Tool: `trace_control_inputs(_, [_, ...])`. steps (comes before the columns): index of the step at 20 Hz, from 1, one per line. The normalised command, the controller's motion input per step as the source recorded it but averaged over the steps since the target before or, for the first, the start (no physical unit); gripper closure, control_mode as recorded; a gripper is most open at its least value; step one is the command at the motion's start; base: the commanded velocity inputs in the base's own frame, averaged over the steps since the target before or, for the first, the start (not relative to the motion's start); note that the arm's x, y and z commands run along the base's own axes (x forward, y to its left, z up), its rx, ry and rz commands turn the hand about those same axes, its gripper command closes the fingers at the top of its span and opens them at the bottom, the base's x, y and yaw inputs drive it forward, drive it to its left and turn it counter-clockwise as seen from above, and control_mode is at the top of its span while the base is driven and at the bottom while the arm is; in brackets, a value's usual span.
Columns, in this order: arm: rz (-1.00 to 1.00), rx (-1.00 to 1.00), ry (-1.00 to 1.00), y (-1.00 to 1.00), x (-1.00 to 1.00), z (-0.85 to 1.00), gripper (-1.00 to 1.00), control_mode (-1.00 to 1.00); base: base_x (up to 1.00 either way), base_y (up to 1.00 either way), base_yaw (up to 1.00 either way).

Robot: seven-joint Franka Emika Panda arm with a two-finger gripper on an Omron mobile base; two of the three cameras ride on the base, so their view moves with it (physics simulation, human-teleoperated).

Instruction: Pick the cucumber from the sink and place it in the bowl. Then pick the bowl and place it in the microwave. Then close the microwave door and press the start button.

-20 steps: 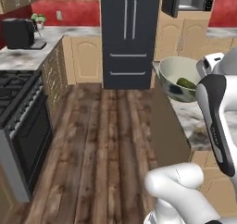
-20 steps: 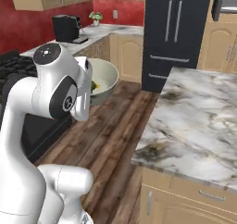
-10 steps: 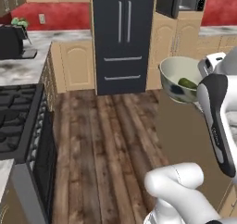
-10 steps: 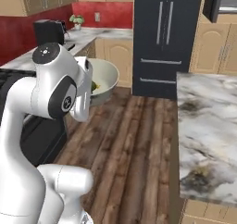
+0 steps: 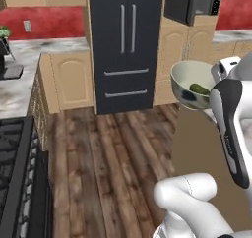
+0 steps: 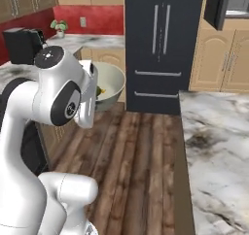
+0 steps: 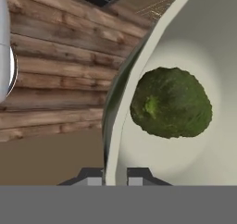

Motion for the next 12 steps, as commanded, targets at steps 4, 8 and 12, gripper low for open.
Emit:
trace_control_inputs(4, [0.00,0.00,0.00,0.00,0.00,0.00,1.00,1.00,1.00,0.43,-0.18])
trace_control_inputs(8, [0.00,0.00,0.00,0.00,0.00,0.00,1.00,1.00,1.00,0.42,-0.17])
trace_control_inputs(12, [0.00,0.00,0.00,0.00,0.00,0.00,1.00,1.00,1.00,0.37,-0.16])
